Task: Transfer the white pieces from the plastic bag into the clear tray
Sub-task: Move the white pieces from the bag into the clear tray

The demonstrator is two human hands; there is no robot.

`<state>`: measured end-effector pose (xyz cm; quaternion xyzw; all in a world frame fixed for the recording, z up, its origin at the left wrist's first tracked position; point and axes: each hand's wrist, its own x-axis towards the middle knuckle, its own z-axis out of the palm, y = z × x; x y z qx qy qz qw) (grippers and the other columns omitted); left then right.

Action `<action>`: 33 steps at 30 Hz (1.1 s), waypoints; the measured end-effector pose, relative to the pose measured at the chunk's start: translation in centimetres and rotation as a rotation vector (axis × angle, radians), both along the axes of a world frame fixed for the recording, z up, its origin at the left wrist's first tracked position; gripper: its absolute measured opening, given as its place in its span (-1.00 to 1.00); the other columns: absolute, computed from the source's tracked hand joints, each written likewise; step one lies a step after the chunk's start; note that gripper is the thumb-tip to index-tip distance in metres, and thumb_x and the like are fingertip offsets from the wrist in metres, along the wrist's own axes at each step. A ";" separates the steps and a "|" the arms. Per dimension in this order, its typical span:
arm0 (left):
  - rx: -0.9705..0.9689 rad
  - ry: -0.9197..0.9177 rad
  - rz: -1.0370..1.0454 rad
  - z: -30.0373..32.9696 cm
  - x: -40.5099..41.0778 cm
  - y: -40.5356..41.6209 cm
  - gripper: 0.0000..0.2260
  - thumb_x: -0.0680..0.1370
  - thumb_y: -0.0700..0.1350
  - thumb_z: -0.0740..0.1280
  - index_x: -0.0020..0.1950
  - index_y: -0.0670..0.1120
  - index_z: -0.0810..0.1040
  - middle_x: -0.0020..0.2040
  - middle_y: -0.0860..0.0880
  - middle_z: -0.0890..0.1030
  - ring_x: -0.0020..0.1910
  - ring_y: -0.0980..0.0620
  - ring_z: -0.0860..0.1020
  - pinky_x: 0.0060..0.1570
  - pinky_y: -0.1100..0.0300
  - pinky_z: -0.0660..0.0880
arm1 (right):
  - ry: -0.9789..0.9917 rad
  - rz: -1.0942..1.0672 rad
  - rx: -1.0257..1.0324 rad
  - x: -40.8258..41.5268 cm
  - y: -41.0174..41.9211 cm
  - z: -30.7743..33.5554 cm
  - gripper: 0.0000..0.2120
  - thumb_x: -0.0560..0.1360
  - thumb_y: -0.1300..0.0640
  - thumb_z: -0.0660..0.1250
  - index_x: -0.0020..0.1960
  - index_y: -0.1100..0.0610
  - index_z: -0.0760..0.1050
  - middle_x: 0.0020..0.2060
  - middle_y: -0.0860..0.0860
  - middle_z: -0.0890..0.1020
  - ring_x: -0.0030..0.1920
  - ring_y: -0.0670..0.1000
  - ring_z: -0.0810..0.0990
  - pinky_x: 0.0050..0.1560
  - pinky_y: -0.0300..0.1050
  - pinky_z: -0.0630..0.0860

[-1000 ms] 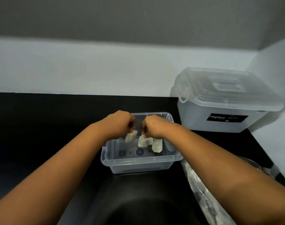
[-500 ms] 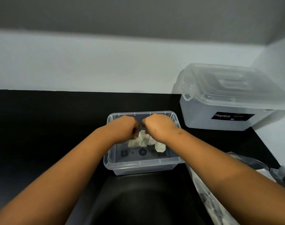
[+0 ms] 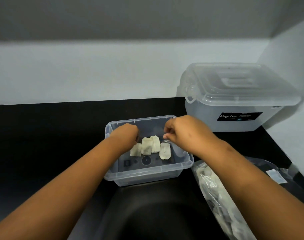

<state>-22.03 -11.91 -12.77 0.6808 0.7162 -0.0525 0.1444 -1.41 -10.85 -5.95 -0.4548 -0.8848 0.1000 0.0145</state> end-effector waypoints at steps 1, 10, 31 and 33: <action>-0.011 0.009 0.014 0.1 0.0 -0.1 -0.84 0.49 -0.24 0.30 -0.07 -0.07 0.67 -0.07 -0.08 0.66 -0.11 -0.07 0.61 -0.01 0.06 0.59 | 0.011 -0.001 0.007 0.4 -0.2 0.1 -0.81 0.53 -0.07 0.33 0.06 0.00 0.60 -0.11 -0.03 0.68 -0.11 0.02 0.63 -0.09 -0.04 0.60; -0.001 0.079 0.151 4.6 2.5 -1.2 -0.85 0.53 -0.19 0.30 0.04 -0.11 0.63 -0.03 -0.10 0.63 -0.14 -0.06 0.58 -0.22 0.15 0.47 | 0.107 -0.065 -0.006 4.9 -2.3 1.1 -0.84 0.50 -0.08 0.38 -0.01 -0.02 0.61 -0.16 -0.06 0.69 -0.13 -0.04 0.64 -0.08 -0.06 0.60; 0.197 -0.121 -0.473 0.8 25.3 -5.2 -0.82 0.55 0.05 0.30 0.13 0.13 0.59 0.18 0.01 0.41 0.17 -0.01 0.36 0.11 0.02 0.46 | 0.144 -0.316 -0.495 22.0 -4.4 -5.8 -0.93 0.51 0.10 0.38 -0.12 -0.03 0.63 -0.33 -0.13 0.68 -0.34 -0.07 0.68 -0.26 -0.18 0.59; 0.204 -0.048 -0.394 -0.4 25.5 -5.5 -0.81 0.56 0.04 0.29 0.14 0.11 0.59 0.26 0.00 0.35 0.22 -0.07 0.33 0.13 -0.01 0.46 | 0.168 -0.336 -0.464 21.5 -3.7 -7.4 -0.92 0.52 0.09 0.36 -0.07 -0.04 0.63 -0.12 -0.10 0.68 -0.19 -0.04 0.68 -0.07 -0.12 0.61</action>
